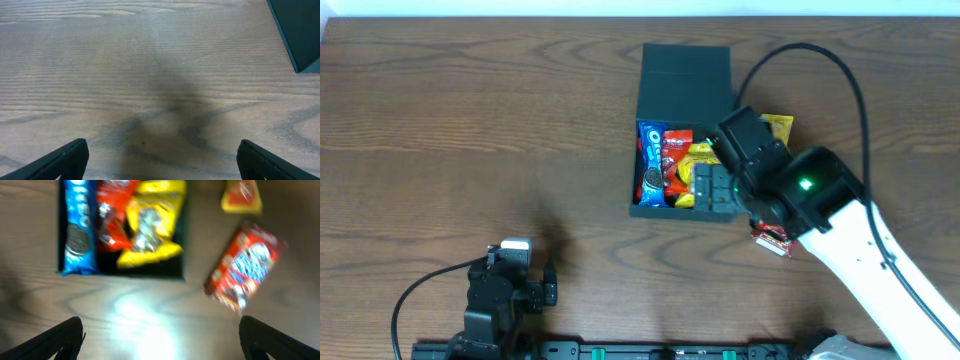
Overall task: Pack container
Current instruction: 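Move the right gripper to the red Hello Panda box, then grasp the red Hello Panda box with the right gripper, then carry the Hello Panda box with the right gripper into the box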
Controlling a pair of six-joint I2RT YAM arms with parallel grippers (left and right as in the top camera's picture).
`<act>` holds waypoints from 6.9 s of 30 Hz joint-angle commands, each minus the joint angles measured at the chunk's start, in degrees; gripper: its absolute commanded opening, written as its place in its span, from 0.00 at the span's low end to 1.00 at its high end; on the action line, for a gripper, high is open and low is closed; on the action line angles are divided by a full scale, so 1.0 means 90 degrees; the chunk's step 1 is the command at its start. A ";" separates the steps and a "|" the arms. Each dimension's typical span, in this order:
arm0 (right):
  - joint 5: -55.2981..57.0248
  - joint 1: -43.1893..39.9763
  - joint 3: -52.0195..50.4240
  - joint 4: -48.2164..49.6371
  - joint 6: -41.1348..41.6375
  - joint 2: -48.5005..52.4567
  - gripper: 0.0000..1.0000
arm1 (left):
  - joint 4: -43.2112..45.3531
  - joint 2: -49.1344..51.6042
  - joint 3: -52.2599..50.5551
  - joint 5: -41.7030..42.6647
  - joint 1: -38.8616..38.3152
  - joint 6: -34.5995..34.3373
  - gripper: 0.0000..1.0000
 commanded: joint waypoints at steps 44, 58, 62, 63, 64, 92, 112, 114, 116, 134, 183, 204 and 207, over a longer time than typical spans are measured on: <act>-0.0493 -0.3390 -0.4194 0.3475 0.0209 0.0104 0.99 | -0.0253 -0.0041 -0.0321 -0.0109 0.0044 0.0066 0.95; -0.0512 -0.3390 -0.4216 0.3825 0.0000 0.0644 0.99 | -0.0253 -0.0041 -0.0321 -0.0109 0.0044 0.0066 0.95; -0.0515 -0.3388 -0.4223 0.3854 -0.0121 0.0724 0.99 | -0.0253 -0.0041 -0.0321 -0.0109 0.0044 0.0066 0.96; -0.0512 -0.3390 -0.4223 0.3854 -0.0192 0.0741 0.99 | -0.0253 -0.0041 -0.0321 -0.0109 0.0044 0.0066 0.95; -0.0512 -0.3388 -0.4223 0.3857 -0.0260 0.0765 0.99 | -0.0253 -0.0041 -0.0321 -0.0109 0.0044 0.0066 0.95; -0.0539 -0.3376 -0.4590 0.4369 -0.0282 0.0899 0.66 | -0.0253 -0.0041 -0.0321 -0.0109 0.0044 0.0066 0.95; -0.0563 -0.3371 -0.4590 0.4367 -0.0282 0.0899 0.47 | -0.0253 -0.0041 -0.0321 -0.0109 0.0044 0.0066 0.95; -0.0561 -0.3371 -0.4590 0.4367 -0.0282 0.0899 0.47 | -0.0253 -0.0041 -0.0321 -0.0109 0.0044 0.0066 0.95; -0.0561 -0.3371 -0.4590 0.4367 -0.0282 0.0899 0.47 | -0.0253 -0.0041 -0.0321 -0.0109 0.0044 0.0066 0.95; -0.0559 -0.3364 -0.4578 0.4141 -0.0284 0.0265 0.30 | -0.0253 -0.0041 -0.0321 -0.0109 0.0044 0.0066 0.95; -0.1443 -0.0486 -0.0675 0.3109 -0.0627 0.2351 0.44 | -0.0253 -0.0041 -0.0321 -0.0109 0.0044 0.0066 0.95; -0.1438 -0.0452 -0.0675 0.3606 -0.0721 0.2856 0.45 | -0.0253 -0.0041 -0.0321 -0.0109 0.0044 0.0066 0.95; -0.1435 -0.0454 -0.0675 0.3609 -0.0726 0.2871 0.50 | -0.0253 -0.0041 -0.0321 -0.0109 0.0044 0.0066 0.95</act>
